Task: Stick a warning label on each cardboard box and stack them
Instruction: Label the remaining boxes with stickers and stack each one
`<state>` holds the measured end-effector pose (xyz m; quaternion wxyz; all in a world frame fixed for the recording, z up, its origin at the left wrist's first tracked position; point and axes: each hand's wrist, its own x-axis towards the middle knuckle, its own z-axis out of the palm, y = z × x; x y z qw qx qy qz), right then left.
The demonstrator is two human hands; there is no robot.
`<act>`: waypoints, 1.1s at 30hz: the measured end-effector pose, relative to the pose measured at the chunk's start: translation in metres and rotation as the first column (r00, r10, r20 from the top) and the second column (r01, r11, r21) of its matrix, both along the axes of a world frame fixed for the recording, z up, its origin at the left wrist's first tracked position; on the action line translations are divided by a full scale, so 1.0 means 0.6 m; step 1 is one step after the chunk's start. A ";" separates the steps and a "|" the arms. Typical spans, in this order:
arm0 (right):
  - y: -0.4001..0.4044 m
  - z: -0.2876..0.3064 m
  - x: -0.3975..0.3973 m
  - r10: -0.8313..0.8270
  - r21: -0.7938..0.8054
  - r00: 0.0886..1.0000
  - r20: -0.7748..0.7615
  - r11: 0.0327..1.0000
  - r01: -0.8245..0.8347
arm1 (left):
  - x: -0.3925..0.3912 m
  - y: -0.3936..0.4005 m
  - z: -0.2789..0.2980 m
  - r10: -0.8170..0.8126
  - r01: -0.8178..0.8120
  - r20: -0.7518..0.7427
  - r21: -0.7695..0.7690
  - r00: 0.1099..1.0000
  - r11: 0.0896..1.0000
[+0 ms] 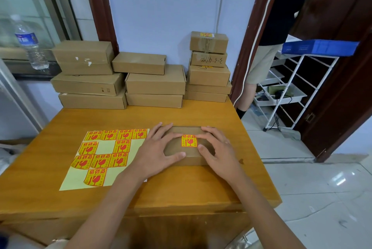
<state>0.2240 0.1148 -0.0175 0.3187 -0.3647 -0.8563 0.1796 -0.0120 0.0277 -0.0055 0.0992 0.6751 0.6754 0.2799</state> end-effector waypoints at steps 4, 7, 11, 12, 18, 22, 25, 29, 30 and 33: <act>-0.001 0.000 0.000 -0.001 0.006 1.000 -0.007 1.000 0.001 | 0.000 -0.001 0.000 -0.003 0.003 0.010 -0.002 1.000 1.000; -0.005 0.003 0.001 -0.003 0.003 1.000 -0.002 1.000 0.003 | 0.001 -0.001 0.001 0.005 -0.005 -0.026 -0.013 1.000 1.000; -0.008 0.008 0.003 -0.001 0.002 1.000 0.021 1.000 0.001 | 0.003 -0.002 0.002 0.010 -0.010 -0.019 0.004 1.000 1.000; -0.008 0.009 0.003 -0.003 0.006 1.000 0.025 1.000 0.003 | 0.003 -0.002 0.002 0.010 -0.010 -0.018 0.009 1.000 1.000; -0.007 0.003 0.003 -0.010 0.025 1.000 0.026 1.000 0.010 | 0.005 -0.006 0.004 0.013 -0.013 -0.003 0.019 1.000 1.000; -0.009 0.004 0.004 -0.006 0.023 0.999 0.039 1.000 0.005 | 0.007 -0.007 0.006 0.015 -0.015 0.001 0.012 1.000 1.000; -0.009 0.004 0.005 -0.009 0.015 0.999 0.040 1.000 0.008 | 0.007 -0.007 0.005 0.018 -0.018 0.004 0.010 1.000 1.000; -0.010 0.007 0.005 -0.013 0.007 0.999 0.049 1.000 0.013 | 0.008 -0.008 0.008 0.022 -0.022 0.001 0.006 1.000 1.000; -0.011 0.007 0.005 -0.014 0.006 0.999 0.047 1.000 0.013 | 0.008 -0.008 0.009 0.023 -0.023 0.000 0.006 1.000 1.000; -0.012 0.007 0.004 -0.018 0.001 0.999 0.051 1.000 0.018 | 0.009 -0.008 0.010 0.027 -0.027 -0.001 0.001 1.000 1.000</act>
